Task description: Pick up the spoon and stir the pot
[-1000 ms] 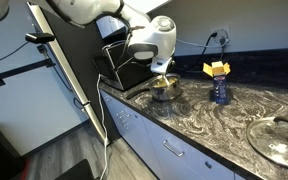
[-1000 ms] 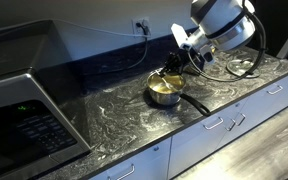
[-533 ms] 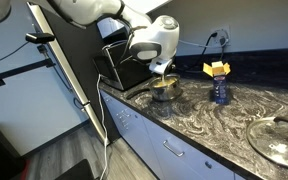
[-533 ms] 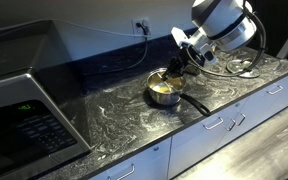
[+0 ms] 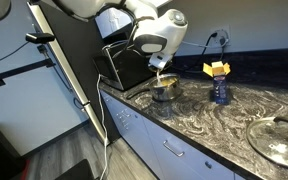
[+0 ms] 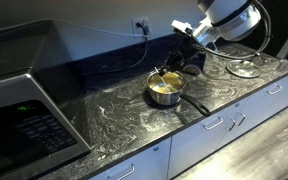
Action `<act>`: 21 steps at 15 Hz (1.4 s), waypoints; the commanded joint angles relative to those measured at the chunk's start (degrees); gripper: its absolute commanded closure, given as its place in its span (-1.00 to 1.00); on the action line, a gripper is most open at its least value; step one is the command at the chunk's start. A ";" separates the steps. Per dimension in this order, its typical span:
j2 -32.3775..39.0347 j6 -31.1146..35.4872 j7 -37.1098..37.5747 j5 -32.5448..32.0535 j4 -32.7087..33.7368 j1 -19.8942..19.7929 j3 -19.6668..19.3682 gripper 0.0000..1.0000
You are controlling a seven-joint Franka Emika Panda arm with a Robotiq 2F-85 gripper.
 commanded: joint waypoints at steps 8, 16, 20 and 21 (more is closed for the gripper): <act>4.00 0.14 -4.58 3.22 4.72 0.45 1.17 0.94; 7.19 3.69 -11.40 5.32 7.77 0.62 1.23 0.94; 7.23 5.52 -14.34 6.77 8.00 0.59 1.16 0.94; 7.15 5.98 -15.01 6.94 8.02 0.57 1.09 0.94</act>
